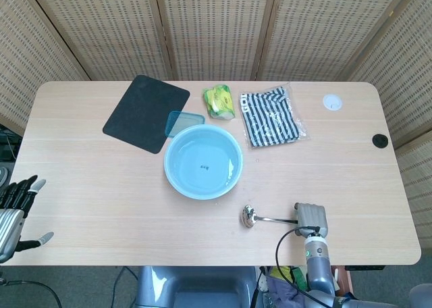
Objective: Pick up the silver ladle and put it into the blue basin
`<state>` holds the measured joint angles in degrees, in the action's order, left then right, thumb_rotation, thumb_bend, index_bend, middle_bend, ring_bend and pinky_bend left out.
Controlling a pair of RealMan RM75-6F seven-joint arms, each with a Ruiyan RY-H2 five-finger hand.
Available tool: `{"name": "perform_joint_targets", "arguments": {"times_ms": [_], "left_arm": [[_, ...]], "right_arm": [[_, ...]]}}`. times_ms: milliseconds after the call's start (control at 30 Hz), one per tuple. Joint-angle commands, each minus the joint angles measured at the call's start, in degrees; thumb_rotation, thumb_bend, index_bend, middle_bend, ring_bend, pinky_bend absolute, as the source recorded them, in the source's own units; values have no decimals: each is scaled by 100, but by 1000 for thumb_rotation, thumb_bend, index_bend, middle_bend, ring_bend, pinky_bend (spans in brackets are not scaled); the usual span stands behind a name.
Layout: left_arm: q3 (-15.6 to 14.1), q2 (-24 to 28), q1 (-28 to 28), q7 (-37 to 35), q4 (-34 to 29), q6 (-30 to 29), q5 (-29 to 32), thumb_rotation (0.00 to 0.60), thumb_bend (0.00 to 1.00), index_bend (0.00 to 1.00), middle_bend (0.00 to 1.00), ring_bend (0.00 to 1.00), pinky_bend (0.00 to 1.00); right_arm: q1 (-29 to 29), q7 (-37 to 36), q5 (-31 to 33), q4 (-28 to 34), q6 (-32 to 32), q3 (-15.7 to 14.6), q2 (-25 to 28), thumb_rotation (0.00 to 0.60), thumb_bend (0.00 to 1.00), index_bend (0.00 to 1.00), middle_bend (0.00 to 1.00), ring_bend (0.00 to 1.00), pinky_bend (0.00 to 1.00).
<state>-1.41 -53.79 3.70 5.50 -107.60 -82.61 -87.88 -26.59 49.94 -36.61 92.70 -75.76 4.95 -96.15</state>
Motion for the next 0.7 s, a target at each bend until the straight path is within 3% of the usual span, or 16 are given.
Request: {"name": "perform_joint_targets", "arguments": {"times_ms": [33,500,700], "left_arm": [[-10,-13,6,29,4,20,-4,600,0,0,0,0,0],[-16,-64,22,137,-1,64,27,600,0,0,0,0,0],[-19,-85,29,185,-10,80,37,600,0,0,0,0,0]], "right_arm": [[29,-30,-59,-80,20,-63,-33,600,359,455,1000,965,1000],[100,-153,-169,-521,206,-145,-203,600,357,463,1000,965,1000],[130,-206,-238,-694,292,-165,-265,600,363,521,1000,965,1000]]}}
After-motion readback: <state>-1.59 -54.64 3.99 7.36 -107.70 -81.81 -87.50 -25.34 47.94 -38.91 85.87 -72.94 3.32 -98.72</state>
